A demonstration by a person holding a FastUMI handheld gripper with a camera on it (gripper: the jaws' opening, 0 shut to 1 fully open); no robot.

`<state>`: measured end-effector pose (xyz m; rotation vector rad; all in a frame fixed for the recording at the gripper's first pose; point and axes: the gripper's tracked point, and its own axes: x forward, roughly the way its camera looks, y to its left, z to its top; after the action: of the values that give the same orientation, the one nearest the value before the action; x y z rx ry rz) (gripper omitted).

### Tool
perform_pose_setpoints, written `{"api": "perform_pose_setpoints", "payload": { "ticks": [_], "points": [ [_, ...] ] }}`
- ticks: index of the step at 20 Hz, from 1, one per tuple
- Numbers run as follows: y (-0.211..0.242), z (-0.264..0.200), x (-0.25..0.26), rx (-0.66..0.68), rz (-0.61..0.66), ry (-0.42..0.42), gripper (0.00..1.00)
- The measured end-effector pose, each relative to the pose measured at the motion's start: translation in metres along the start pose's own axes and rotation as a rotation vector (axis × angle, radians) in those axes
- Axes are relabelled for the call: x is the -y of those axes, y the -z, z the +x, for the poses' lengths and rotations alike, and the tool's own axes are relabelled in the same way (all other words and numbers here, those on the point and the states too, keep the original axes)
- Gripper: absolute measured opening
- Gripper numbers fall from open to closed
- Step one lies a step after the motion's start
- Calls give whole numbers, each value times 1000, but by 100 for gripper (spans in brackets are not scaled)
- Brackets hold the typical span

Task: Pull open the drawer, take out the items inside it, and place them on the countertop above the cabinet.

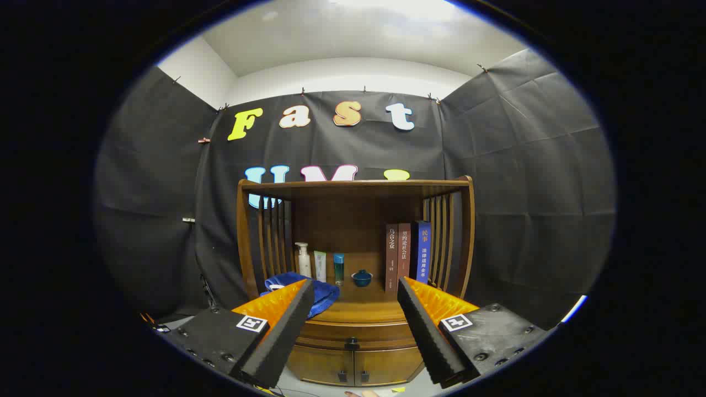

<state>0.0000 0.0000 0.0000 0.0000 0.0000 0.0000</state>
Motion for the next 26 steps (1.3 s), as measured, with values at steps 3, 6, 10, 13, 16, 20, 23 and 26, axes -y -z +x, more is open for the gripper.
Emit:
{"api": "perform_pose_setpoints", "payload": {
  "ticks": [3, 6, 10, 13, 16, 20, 23, 26],
  "points": [
    [7, 1, -3, -40, 14, -15, 98],
    [-11, -4, -8, -4, 51, -51, 98],
    [-29, -12, -3, 48, 41, -46, 99],
    [-33, -13, -1, 46, 42, -29, 99],
    [-29, -13, 1, 30, 14, -18, 99],
    [-34, -15, -1, 45, 27, -26, 99],
    [-30, -10, -2, 40, 22, -26, 99],
    [-24, -7, -4, 33, 17, -26, 99]
  ]
}}
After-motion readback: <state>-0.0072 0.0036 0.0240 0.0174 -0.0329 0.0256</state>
